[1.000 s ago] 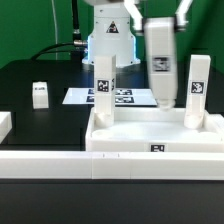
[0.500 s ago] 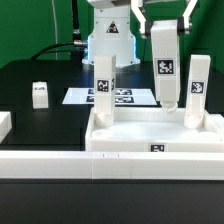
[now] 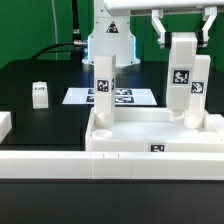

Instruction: Assemble desk

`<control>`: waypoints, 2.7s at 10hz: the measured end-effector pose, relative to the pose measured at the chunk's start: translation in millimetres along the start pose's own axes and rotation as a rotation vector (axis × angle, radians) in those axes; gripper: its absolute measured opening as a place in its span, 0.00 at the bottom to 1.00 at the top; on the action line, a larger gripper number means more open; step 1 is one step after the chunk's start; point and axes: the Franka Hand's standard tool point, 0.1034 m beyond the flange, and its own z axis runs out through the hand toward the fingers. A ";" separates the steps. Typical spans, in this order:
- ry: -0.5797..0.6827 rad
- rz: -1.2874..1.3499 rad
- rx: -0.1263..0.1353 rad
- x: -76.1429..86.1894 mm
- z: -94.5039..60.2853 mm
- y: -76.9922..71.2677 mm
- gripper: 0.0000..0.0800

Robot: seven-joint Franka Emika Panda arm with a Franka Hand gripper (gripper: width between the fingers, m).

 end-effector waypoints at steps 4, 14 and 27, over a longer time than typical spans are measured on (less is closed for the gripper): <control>0.088 -0.110 -0.002 -10.2 6.8 -23.3 0.36; 0.101 -0.060 0.024 -18.0 6.9 -45.4 0.36; 0.119 -0.102 0.020 -36.9 20.7 -57.1 0.36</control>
Offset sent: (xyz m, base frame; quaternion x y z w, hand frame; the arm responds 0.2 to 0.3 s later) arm -0.0043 0.0139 -0.0038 -0.0709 0.0602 -0.1554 0.9835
